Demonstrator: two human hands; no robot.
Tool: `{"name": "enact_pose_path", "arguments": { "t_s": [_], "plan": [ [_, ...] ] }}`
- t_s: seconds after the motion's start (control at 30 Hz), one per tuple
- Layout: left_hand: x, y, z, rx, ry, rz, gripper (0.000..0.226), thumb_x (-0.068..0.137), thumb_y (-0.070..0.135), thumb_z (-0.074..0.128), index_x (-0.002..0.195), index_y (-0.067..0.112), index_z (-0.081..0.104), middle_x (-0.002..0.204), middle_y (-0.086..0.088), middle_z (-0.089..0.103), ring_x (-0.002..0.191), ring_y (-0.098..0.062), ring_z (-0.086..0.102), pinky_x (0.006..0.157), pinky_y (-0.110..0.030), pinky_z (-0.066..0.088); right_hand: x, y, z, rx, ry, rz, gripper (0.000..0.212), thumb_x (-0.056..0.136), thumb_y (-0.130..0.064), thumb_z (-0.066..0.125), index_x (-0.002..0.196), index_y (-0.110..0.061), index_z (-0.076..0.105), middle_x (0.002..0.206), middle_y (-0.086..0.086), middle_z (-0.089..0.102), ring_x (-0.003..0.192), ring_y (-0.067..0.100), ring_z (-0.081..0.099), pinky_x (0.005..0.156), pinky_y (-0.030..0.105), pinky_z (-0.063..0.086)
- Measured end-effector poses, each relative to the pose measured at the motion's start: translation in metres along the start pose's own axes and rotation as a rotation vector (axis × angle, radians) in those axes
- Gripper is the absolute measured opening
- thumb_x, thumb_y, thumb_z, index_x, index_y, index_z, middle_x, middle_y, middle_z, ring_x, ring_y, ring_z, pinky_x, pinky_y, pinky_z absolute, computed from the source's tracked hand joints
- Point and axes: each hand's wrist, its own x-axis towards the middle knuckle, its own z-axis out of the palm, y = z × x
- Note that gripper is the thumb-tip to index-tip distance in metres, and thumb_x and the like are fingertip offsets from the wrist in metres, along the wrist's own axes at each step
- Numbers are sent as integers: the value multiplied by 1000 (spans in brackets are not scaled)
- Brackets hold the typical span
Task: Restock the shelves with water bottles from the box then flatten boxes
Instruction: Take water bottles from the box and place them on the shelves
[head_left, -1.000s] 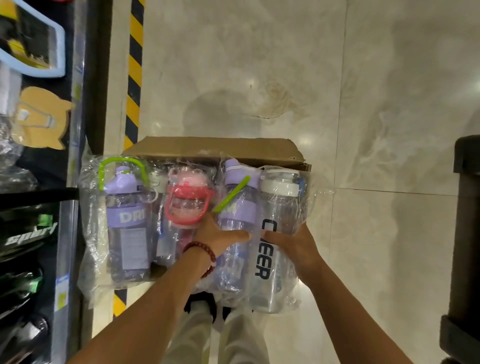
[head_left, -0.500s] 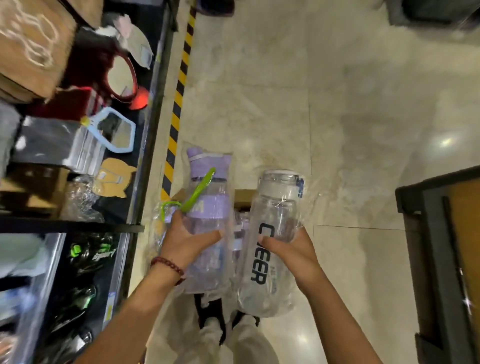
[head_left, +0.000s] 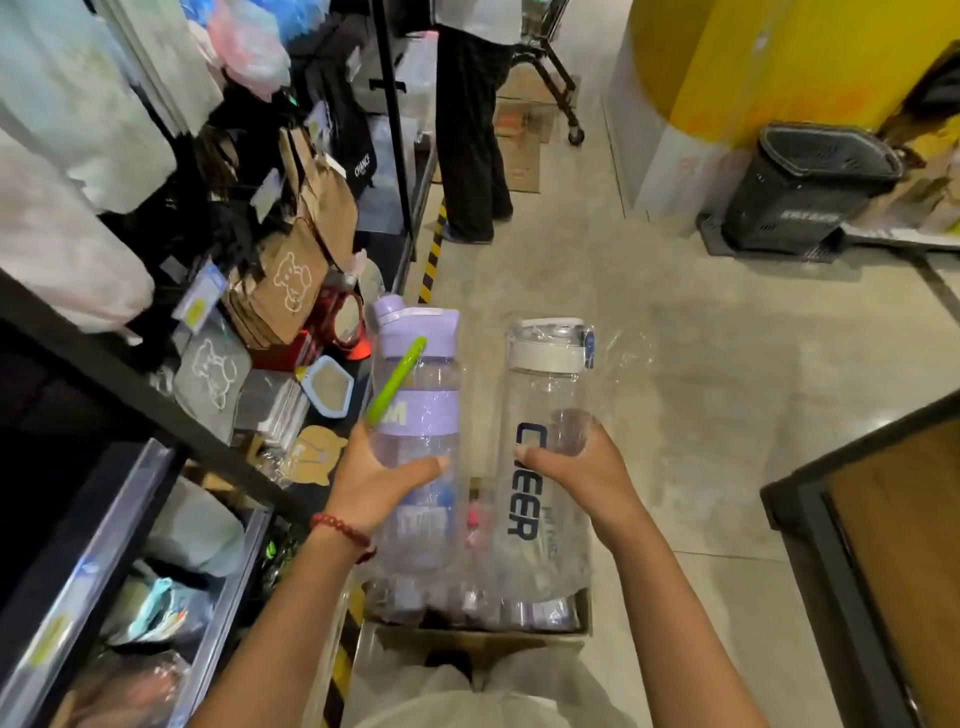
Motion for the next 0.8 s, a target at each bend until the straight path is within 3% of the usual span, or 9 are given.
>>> {"name": "enact_pose_path", "arguments": {
  "t_s": [0.07,0.2,0.3,0.43,0.53,0.6,0.7,0.8],
  "plan": [
    [-16,10,-10,-29,20,36,96,36,41,83,123,22,46,116,8,61,109,-8,58,92,-33,48,-10,-11,3,-6,0,-36,63,69,-25,84,121,-20,50,108,-3,63,93,8,64,72,22,48],
    [-46,15,-21,-60,77,111,94,42,33,84,127,18,47,119,5,63,108,-3,60,86,-20,50,-26,-20,6,7,-45,-73,63,70,-22,84,122,-19,49,109,0,65,95,13,65,72,24,50],
    [-66,8,-24,-85,179,98,95,39,35,85,124,19,47,118,3,62,111,-10,59,92,-31,49,-35,-19,3,-18,-122,-95,61,69,-22,83,121,-17,51,109,1,66,95,14,66,74,25,51],
    [-103,-3,-17,-143,322,84,98,38,31,86,125,15,46,114,2,63,105,-10,62,88,-31,50,-49,-16,-6,-102,-275,-147,52,70,-20,82,113,-21,54,101,-5,68,86,6,67,66,19,49],
    [-144,-15,-7,-192,446,62,94,36,32,86,121,15,48,109,6,63,96,-2,64,75,-18,52,-61,-5,-14,-178,-396,-151,56,67,-23,85,114,-20,54,102,-4,68,90,9,67,70,23,51],
    [-177,-27,2,-223,549,48,96,34,37,82,122,20,47,110,12,61,91,9,61,68,-9,48,-71,6,-17,-234,-477,-147,69,56,-36,86,115,-20,54,104,-1,69,93,14,68,76,31,55],
    [-229,-52,19,-248,687,0,96,34,40,81,122,22,48,110,11,62,88,10,61,67,-10,46,-93,23,-22,-296,-598,-155,79,45,-48,81,114,-23,54,104,-2,70,92,15,69,81,41,57],
    [-281,-86,36,-292,816,-67,97,38,39,84,126,21,48,115,7,63,96,2,62,75,-19,49,-121,45,-26,-329,-705,-155,70,51,-41,84,112,-25,54,102,-4,70,92,14,68,82,40,57]
  ]
}}
